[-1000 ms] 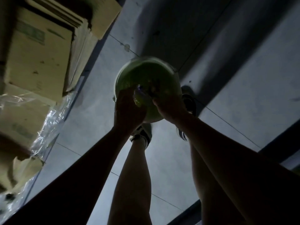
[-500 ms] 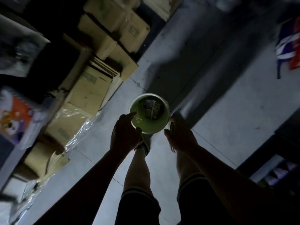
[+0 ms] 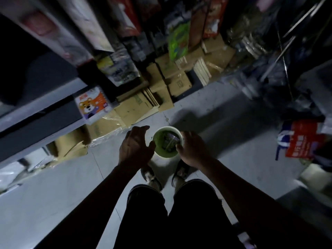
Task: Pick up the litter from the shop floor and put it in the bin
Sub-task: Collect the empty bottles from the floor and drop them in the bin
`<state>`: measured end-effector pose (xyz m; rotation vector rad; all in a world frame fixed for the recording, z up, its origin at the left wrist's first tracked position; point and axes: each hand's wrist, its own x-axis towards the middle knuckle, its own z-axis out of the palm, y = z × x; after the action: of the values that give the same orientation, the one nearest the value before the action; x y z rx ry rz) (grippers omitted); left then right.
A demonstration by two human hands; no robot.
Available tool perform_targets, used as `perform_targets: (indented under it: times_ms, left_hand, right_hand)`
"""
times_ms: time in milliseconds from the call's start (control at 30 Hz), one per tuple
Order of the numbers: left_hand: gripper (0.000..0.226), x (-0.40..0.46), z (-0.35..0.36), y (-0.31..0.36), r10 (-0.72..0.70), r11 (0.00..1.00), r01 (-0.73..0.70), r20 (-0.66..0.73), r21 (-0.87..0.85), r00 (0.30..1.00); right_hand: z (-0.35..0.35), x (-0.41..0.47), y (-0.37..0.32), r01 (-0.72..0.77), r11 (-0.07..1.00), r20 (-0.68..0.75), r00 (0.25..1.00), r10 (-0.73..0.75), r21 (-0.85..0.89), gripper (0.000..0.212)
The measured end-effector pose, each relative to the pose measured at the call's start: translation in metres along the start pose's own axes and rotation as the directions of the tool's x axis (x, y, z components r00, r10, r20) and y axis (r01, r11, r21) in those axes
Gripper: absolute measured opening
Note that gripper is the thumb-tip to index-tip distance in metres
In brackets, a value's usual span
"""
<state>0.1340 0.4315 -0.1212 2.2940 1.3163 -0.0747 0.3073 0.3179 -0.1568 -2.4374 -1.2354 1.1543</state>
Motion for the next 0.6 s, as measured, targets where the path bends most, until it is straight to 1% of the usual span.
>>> perform_targets:
  times_ms: [167, 300, 367, 500, 600]
  left_hand:
    - [0.06, -0.047, -0.035, -0.019, -0.15, 0.988, 0.148, -0.07, -0.037, 0.986]
    - [0.062, -0.094, -0.055, -0.049, -0.273, 0.961, 0.263, -0.144, -0.085, 0.951]
    - [0.062, -0.123, -0.064, -0.065, -0.353, 0.934, 0.335, -0.187, -0.122, 0.917]
    - [0.062, -0.2, -0.074, -0.104, -0.481, 0.875, 0.438, -0.262, -0.206, 0.837]
    - [0.062, -0.265, -0.075, -0.132, -0.584, 0.811, 0.522, -0.299, -0.265, 0.755]
  right_hand:
    - [-0.016, -0.03, -0.045, 0.125, 0.987, 0.031, 0.992, -0.123, -0.101, 0.054]
    - [-0.006, -0.052, -0.085, 0.27, 0.941, 0.075, 0.963, -0.259, -0.205, 0.051]
    - [0.005, -0.064, -0.107, 0.316, 0.921, 0.11, 0.948, -0.299, -0.229, 0.048]
    - [0.037, -0.097, -0.157, 0.436, 0.848, 0.207, 0.898, -0.388, -0.301, 0.052]
    - [0.067, -0.128, -0.19, 0.514, 0.788, 0.277, 0.855, -0.438, -0.339, 0.053]
